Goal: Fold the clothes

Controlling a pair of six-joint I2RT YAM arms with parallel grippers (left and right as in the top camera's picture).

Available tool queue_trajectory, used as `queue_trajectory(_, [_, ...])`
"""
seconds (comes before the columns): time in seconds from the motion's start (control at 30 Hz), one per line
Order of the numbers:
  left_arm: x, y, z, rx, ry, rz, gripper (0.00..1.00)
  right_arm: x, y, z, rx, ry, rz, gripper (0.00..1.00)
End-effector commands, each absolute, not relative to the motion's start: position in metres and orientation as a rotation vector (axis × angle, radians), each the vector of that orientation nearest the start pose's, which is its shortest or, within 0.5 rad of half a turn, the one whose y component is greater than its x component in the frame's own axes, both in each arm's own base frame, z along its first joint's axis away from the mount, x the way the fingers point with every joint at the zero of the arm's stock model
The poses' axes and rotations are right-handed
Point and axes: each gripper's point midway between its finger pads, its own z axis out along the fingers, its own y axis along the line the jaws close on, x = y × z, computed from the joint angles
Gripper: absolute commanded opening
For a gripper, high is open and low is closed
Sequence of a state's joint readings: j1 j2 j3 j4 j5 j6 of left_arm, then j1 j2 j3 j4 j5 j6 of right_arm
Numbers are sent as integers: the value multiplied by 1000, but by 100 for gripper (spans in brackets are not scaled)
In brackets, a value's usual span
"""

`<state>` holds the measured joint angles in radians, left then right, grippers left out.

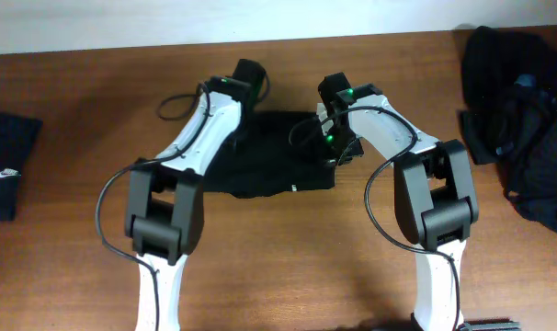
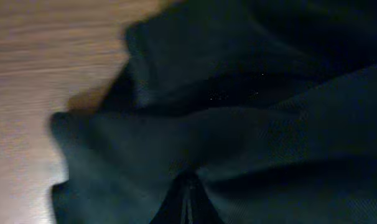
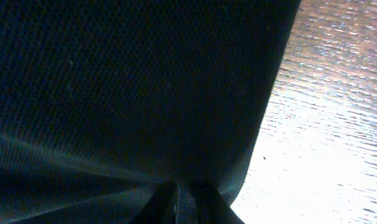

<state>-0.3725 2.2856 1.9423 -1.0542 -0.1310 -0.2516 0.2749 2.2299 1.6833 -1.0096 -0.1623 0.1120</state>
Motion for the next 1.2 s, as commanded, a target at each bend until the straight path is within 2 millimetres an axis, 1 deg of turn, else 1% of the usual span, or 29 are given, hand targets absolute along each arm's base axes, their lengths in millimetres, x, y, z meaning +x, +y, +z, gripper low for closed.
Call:
queue_trajectory(0.0, [464,-152,91,119,2862,89,1,398,123,-7,-229,3168,168,16])
queue_trajectory(0.07, [452,-149,86,103,2913,95,0,398,120,-7,-219,3170,169,17])
queue_trajectory(0.2, [430,-150,66,119,3007,76,0,399,118,-7,-211,3170,168,19])
queue_trajectory(0.23, [428,-148,62,120,3016,84,1,398,118,-7,-211,3171,168,20])
queue_trajectory(0.33, [421,-145,44,102,3037,97,1,398,118,-7,-211,3174,167,20])
queue_trajectory(0.4, [416,-142,30,91,3049,103,0,397,117,-7,-211,3177,167,20])
queue_trajectory(0.43, [412,-140,18,89,3057,107,0,397,118,-7,-210,3178,168,20])
queue_trajectory(0.47, [411,-139,13,89,3057,108,0,396,118,-7,-210,3181,174,21])
queue_trajectory(0.53, [410,-135,6,94,3050,139,0,395,120,-7,-210,3184,193,25])
queue_trajectory(0.57, [412,-132,7,94,3040,164,0,395,120,-6,-211,3183,196,30])
queue_trajectory(0.6, [415,-130,10,91,3025,184,0,396,121,-6,-211,3182,197,36])
queue_trajectory(0.67, [425,-129,24,108,2978,204,0,398,121,-2,-210,3176,198,48])
queue_trajectory(0.7, [432,-131,34,129,2949,199,1,400,121,1,-209,3171,199,53])
queue_trajectory(0.73, [438,-133,44,143,2923,186,3,402,122,4,-210,3165,199,57])
queue_trajectory(0.8, [450,-138,75,171,2853,155,14,407,122,14,-208,3155,201,64])
queue_trajectory(0.87, [459,-141,108,213,2784,131,21,413,121,29,-200,3143,205,68])
queue_trajectory(0.9, [461,-142,123,231,2755,122,28,415,121,38,-194,3138,205,72])
queue_trajectory(0.93, [463,-143,140,247,2721,111,39,418,119,47,-187,3129,207,74])
queue_trajectory(0.97, [462,-144,154,275,2692,98,53,421,117,57,-175,3120,208,77])
queue_trajectory(1.0, [461,-146,163,311,2672,88,69,424,112,67,-153,3113,209,80])
queue_trajectory(1.03, [457,-149,171,372,2656,73,78,426,106,79,-130,3105,210,84])
queue_trajectory(1.07, [454,-152,175,430,2649,60,84,428,99,88,-106,3099,210,87])
queue_trajectory(1.1, [449,-157,176,516,2645,40,87,430,91,97,-76,3092,210,92])
queue_trajectory(1.13, [443,-163,174,608,2648,17,87,432,81,103,-41,3088,208,99])
queue_trajectory(1.17, [437,-167,171,678,2652,3,87,433,69,109,-2,3085,204,99])
